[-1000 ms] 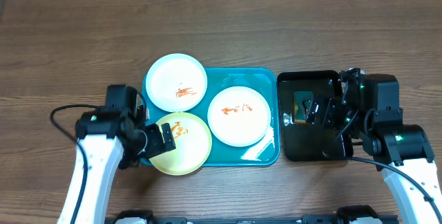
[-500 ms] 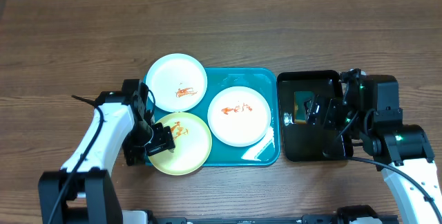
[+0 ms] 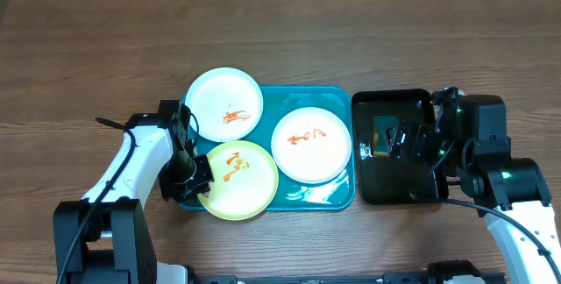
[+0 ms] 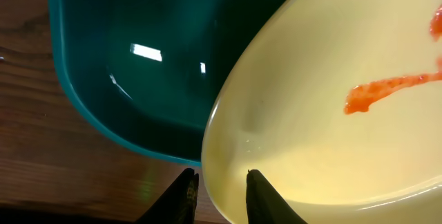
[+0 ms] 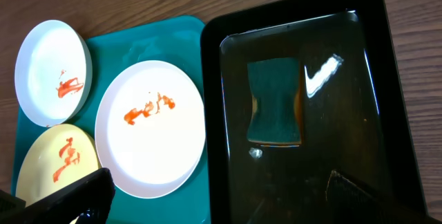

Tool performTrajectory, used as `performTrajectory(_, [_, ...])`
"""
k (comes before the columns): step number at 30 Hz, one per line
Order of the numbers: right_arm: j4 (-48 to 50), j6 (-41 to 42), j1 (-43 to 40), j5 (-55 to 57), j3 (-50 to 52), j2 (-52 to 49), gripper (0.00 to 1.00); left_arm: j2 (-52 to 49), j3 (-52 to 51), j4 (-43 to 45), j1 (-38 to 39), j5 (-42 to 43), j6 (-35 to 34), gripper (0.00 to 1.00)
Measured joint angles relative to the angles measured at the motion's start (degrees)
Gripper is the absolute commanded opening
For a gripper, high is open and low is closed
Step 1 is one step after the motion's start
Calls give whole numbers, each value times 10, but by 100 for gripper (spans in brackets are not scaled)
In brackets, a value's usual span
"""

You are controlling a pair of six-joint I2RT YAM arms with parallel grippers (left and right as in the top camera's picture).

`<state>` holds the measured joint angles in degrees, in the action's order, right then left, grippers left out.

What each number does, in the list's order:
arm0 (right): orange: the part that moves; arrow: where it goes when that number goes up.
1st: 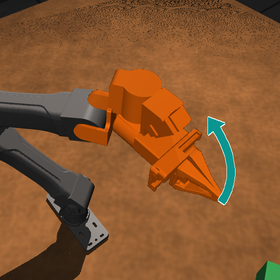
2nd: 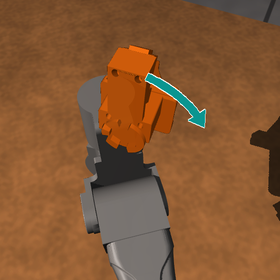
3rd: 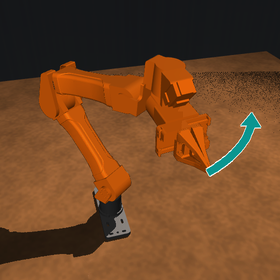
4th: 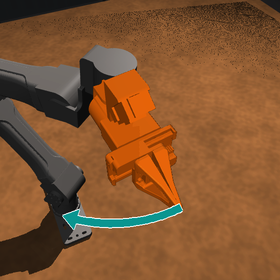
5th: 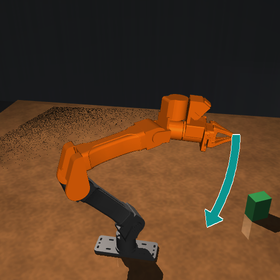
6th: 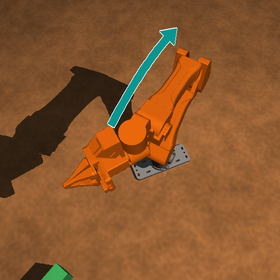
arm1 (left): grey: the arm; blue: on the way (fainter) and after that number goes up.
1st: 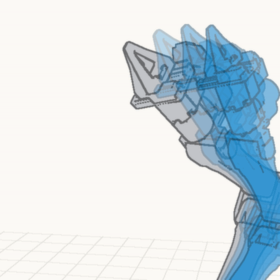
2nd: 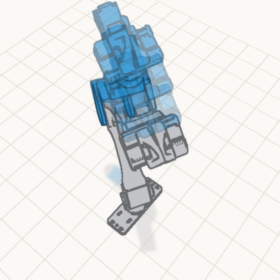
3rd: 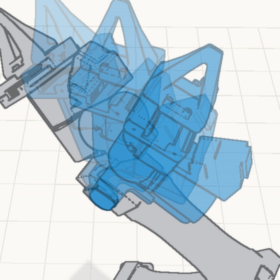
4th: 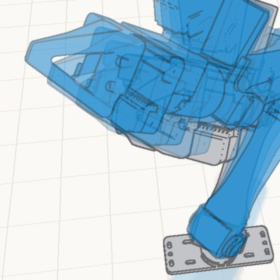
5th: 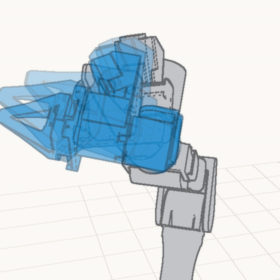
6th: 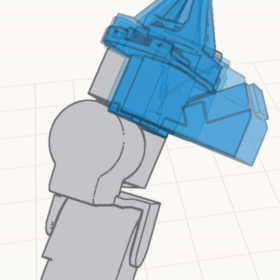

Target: Clean dirty plates on tray and stack at the side

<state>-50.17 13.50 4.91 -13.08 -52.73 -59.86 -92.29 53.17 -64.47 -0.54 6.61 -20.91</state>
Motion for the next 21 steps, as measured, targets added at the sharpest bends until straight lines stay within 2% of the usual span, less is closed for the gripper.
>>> performTrajectory(6, [5, 0, 0, 8, 0, 0, 100, 0, 0, 21, 0, 0, 0, 25])
performTrajectory(11, [7, 0, 0, 27, 0, 0, 100, 0, 0, 45, 0, -2, 0, 18])
performTrajectory(14, [7, 0, 0, 31, 0, 0, 100, 0, 0, 54, 0, -13, 0, 19])
performTrajectory(16, [7, 0, 0, 31, 0, 0, 100, 0, 0, 65, 0, -20, 0, 24])
performTrajectory(21, [6, 0, 0, 35, 0, 0, 100, 0, -4, 74, 0, -28, 0, 24])
